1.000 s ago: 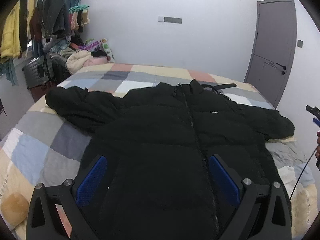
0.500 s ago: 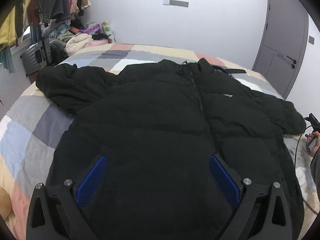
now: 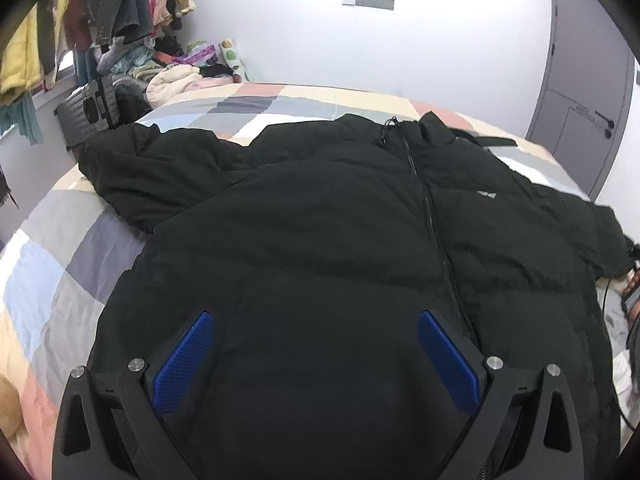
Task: Fold large clothes
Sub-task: 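Reach the right gripper to the jacket's sleeve cuff and grasp it, then lift the sleeve with the right gripper and fold it across the jacket body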
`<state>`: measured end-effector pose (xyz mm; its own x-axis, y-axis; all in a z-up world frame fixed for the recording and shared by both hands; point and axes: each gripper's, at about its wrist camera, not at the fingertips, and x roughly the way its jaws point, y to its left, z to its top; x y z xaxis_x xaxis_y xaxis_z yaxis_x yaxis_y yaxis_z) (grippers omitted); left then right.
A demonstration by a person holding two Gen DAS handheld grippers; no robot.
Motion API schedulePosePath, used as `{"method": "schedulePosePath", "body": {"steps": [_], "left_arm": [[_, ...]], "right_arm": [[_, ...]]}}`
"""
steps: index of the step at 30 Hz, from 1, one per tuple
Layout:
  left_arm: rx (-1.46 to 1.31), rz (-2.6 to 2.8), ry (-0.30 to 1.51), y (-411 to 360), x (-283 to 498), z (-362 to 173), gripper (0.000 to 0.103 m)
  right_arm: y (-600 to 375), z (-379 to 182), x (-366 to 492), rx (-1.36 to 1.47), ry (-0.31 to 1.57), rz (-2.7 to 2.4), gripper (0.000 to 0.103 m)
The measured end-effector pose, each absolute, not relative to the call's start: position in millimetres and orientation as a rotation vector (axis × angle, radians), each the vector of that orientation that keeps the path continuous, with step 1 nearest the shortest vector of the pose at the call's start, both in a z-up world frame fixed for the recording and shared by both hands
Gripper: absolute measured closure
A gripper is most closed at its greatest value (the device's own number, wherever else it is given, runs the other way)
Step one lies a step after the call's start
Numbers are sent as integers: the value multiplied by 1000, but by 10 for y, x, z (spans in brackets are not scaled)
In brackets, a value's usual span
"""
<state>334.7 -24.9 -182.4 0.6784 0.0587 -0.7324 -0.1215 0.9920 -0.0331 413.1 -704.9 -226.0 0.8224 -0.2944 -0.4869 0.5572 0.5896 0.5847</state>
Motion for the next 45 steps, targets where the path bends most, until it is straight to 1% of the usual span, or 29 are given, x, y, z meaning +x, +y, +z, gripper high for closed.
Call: {"method": "schedulePosePath", "body": {"steps": [2, 4, 8, 11, 13, 17, 22, 24, 28, 33, 36, 42, 45], "left_arm": [[-62, 106, 822, -275, 3328, -1825, 0], [-57, 106, 821, -274, 3307, -1811, 0], [-63, 105, 814, -197, 3251, -1723, 0], [-38, 129, 775, -132, 3194, -1611, 0], [-21, 147, 741, -77, 3131, -1539, 0], [-33, 135, 739, 6, 3001, -1409, 0], [-21, 114, 695, 30, 2730, -1213, 0], [-29, 96, 685, 54, 2620, -1170, 0], [-28, 133, 665, 157, 2498, -1118, 0], [-38, 128, 656, 260, 2446, -1094, 0], [6, 123, 639, 252, 2379, -1106, 0], [-55, 105, 651, 449, 2353, -1165, 0], [-34, 132, 634, 554, 2329, -1150, 0]], "right_arm": [[-7050, -2174, 4184, 727, 354, -540, 93], [-7097, -2075, 4143, 705, 342, -568, 95], [-7136, -1859, 4064, 680, 337, -617, 95], [-7120, -1645, 3990, 681, 335, -626, 95], [-7051, -1445, 3899, 664, 330, -623, 95], [-6859, -1011, 3809, 582, 330, -599, 95], [-6582, -403, 3640, 564, 290, -543, 95], [-6402, -126, 3616, 531, 283, -531, 95], [-5999, 243, 3582, 468, 258, -495, 95], [-5348, 681, 3612, 264, 266, -500, 95], [-4990, 852, 3653, 180, 256, -464, 95], [-4267, 1162, 3714, 114, 221, -349, 95], [-3865, 1280, 3743, 96, 203, -276, 95]]}}
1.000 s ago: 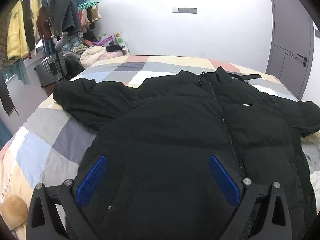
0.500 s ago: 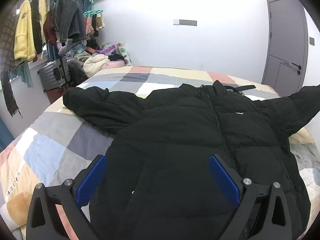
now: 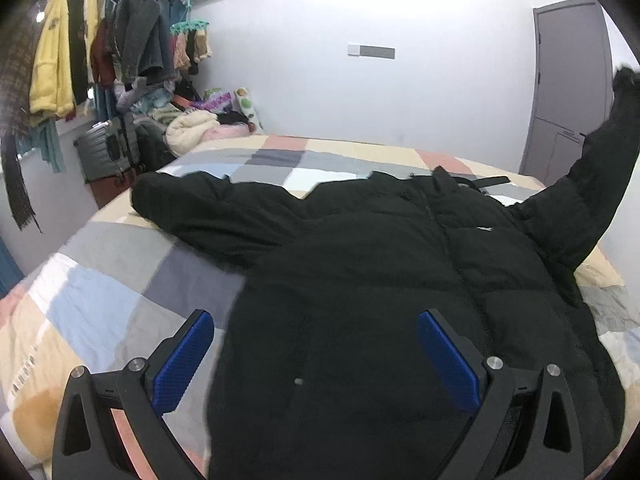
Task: Fold large clothes
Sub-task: 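Lift the sleeve with the right gripper and fold it across the jacket body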
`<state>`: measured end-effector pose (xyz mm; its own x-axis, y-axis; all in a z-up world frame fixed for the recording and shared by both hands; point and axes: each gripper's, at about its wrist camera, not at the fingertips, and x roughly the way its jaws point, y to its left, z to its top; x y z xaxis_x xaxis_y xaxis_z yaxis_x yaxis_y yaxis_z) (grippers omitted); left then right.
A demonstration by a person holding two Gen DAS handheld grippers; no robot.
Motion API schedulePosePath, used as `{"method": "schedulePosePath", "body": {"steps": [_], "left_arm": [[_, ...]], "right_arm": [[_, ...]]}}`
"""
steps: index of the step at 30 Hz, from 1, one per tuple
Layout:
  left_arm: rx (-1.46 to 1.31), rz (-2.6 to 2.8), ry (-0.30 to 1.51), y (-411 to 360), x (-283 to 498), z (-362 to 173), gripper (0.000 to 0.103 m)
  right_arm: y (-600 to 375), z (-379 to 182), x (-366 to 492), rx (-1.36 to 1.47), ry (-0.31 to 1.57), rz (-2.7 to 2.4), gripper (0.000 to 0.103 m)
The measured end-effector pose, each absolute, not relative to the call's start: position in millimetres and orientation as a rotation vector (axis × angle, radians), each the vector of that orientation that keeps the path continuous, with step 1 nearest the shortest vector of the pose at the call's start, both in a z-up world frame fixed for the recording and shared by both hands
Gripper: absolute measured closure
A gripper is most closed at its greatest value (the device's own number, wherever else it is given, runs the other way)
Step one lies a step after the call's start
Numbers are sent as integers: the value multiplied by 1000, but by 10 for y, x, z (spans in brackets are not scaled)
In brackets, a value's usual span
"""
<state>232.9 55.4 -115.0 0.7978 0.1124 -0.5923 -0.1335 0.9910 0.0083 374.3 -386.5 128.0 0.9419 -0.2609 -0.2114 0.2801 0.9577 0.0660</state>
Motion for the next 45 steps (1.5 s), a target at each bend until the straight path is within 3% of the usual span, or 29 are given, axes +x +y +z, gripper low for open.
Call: {"method": "schedulePosePath", "body": {"steps": [15, 36, 45], "left_arm": [[-68, 179, 620, 1072, 2371, -1313, 0], [-235, 247, 646, 1727, 2497, -1493, 0], [-275, 226, 665, 1808, 2481, -1546, 0]], "right_arm": [[-1974, 1004, 4006, 10, 286, 118, 94], [274, -961, 4539, -174, 639, 397, 92], [533, -1771, 4611, -209, 763, 382, 92]]}}
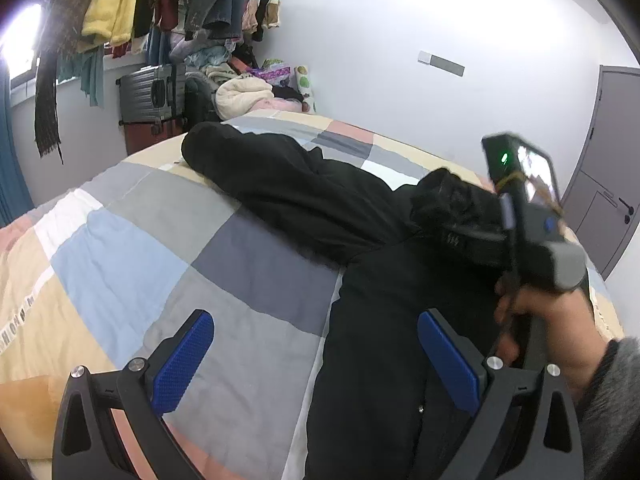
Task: Fold large clothes
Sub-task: 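Lift the sleeve with the right gripper and fold it across the jacket body, then lower the sleeve onto the jacket and open the right gripper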
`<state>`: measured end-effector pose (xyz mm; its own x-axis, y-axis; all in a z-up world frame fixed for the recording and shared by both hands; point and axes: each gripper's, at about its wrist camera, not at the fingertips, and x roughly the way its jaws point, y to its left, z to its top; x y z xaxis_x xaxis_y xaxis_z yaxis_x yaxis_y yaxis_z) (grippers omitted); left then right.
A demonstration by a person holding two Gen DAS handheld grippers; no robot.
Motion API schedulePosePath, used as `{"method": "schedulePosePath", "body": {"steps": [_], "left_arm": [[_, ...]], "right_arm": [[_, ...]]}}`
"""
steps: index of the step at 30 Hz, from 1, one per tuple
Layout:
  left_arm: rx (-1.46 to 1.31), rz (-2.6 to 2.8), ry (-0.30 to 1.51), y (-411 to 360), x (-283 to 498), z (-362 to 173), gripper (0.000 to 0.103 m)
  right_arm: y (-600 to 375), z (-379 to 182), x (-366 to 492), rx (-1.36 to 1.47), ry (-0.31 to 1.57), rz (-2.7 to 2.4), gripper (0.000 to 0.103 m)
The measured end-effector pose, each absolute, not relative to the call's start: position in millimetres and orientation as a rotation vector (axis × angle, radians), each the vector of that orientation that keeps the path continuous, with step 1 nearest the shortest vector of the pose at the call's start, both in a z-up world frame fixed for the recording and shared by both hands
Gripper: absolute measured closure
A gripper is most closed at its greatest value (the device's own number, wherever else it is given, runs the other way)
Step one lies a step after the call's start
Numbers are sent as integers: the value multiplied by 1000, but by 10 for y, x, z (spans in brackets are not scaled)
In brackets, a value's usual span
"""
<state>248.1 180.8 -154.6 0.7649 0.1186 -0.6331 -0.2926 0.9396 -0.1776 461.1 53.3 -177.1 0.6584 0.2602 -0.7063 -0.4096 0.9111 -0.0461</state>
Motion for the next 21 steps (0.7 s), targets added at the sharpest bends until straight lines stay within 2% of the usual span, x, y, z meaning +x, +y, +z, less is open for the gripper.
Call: {"method": "schedulePosePath", "body": {"steps": [8, 17, 21], "left_arm": [[-278, 218, 698, 1815, 2571, -1671, 0], [-286, 204, 706, 1804, 2556, -1692, 0], [-289, 203, 695, 1808, 2512, -1651, 0]], "right_arm": [[520, -2135, 4712, -224, 793, 354, 91], [504, -1865, 4439, -196, 745, 374, 88], [554, -1843, 4294, -291, 756, 383, 85]]}}
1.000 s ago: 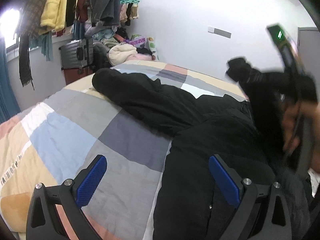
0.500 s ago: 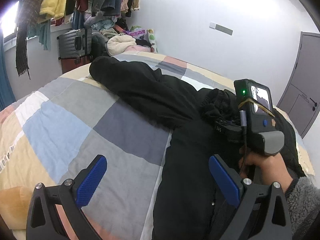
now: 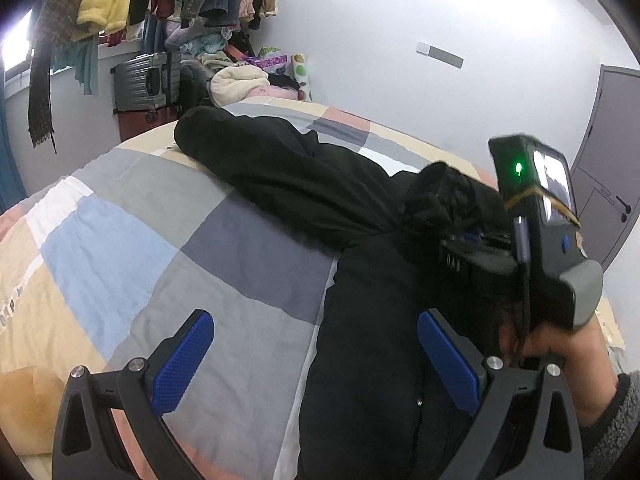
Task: Fold large clothes
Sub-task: 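Lower the sleeve onto the jacket and open the right gripper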
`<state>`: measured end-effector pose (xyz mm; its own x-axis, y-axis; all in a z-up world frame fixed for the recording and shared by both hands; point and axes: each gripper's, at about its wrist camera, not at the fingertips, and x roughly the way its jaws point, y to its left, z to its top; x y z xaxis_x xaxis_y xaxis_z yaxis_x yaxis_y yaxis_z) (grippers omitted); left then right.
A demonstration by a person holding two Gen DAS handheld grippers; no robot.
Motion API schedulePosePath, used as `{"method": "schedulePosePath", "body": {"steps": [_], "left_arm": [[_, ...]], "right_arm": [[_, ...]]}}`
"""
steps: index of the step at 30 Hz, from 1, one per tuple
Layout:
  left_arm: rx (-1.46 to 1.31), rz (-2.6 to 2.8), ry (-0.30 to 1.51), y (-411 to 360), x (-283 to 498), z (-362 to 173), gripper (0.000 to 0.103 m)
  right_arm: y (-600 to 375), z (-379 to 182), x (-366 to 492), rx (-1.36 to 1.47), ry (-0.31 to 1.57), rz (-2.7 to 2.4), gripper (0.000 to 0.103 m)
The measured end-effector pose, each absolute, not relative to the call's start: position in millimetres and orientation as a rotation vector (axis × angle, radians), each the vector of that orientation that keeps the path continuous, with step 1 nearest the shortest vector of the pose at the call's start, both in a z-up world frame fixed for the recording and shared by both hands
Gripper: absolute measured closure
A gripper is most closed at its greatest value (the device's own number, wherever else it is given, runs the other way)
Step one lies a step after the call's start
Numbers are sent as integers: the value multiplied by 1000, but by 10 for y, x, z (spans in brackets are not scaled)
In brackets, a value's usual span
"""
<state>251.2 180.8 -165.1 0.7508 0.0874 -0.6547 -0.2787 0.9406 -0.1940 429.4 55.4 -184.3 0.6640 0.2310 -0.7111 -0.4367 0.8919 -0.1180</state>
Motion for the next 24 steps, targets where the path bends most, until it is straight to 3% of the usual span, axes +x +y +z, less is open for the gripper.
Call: {"method": "schedulePosePath", "body": {"steps": [3, 4, 6, 7, 8, 24], "left_arm": [[-286, 205, 686, 1799, 2478, -1620, 0], [-285, 205, 684, 1796, 2473, -1613, 0], [-289, 206, 684, 1803, 2470, -1607, 0], [-294, 204, 686, 1809, 2465, -1605, 0], [-296, 205, 685, 1811, 2457, -1607, 0], [-196, 155, 641, 1545, 2358, -1448, 0]], "right_arm": [[576, -1881, 4208, -365, 780, 392, 80], [573, -1889, 4176, -388, 778, 394, 73], [551, -1901, 4128, -405, 783, 397, 48], [541, -1898, 4110, -397, 786, 405, 19], [530, -1880, 4077, -390, 776, 410, 14], [-139, -1242, 3652, -226, 623, 318, 14]]}}
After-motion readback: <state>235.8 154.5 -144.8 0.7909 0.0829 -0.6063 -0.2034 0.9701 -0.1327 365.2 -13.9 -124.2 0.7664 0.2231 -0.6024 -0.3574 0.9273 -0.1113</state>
